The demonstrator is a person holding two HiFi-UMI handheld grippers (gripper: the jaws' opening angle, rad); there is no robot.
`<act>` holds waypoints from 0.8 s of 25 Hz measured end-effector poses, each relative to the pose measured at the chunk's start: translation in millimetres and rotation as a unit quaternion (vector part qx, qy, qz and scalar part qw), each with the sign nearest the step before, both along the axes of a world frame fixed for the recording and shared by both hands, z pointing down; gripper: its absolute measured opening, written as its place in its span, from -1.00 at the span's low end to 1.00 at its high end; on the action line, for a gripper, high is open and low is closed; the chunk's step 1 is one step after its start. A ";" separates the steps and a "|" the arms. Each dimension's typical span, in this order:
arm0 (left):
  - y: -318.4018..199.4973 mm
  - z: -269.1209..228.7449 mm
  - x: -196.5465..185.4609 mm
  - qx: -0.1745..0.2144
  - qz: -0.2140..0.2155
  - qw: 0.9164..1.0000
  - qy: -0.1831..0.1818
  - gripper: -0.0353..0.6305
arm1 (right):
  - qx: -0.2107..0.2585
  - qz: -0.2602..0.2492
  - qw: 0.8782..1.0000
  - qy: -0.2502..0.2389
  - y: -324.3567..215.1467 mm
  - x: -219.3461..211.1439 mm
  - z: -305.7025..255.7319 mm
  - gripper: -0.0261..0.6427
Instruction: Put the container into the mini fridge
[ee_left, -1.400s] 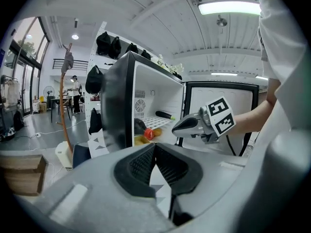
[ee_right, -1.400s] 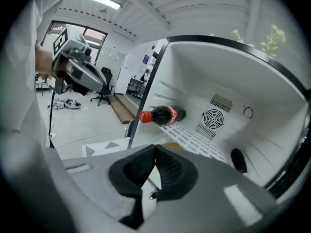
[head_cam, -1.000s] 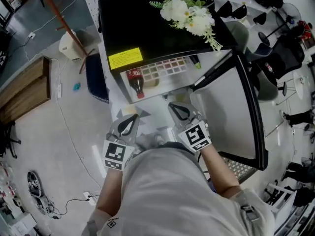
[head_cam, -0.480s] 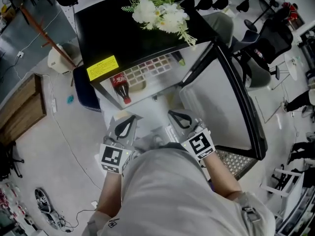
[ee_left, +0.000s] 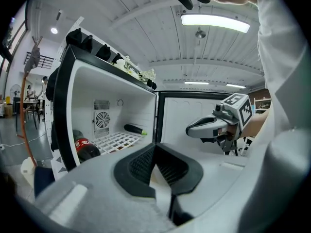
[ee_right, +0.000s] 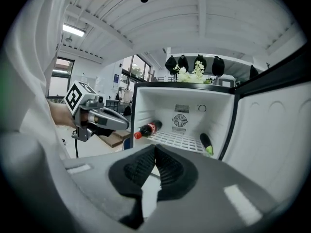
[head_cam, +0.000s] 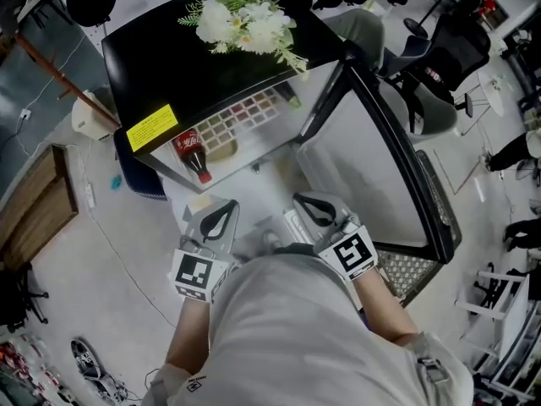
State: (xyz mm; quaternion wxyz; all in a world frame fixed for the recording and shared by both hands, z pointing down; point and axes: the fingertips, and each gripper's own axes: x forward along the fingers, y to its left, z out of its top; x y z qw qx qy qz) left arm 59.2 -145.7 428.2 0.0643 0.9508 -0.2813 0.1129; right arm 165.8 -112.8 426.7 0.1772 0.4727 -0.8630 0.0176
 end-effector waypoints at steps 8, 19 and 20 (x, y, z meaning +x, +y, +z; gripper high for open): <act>3.2 -1.7 8.6 0.002 0.007 1.000 -0.002 -0.87 | 0.002 0.016 1.000 -0.021 5.4 10.4 1.7 -0.91; 7.5 0.7 7.2 0.000 -0.004 1.000 -0.007 -0.87 | -0.005 0.001 1.000 -0.015 7.6 6.6 8.2 -0.91; 7.7 1.1 6.7 0.000 -0.005 1.000 -0.007 -0.87 | -0.005 0.001 1.000 -0.016 7.8 6.3 8.8 -0.91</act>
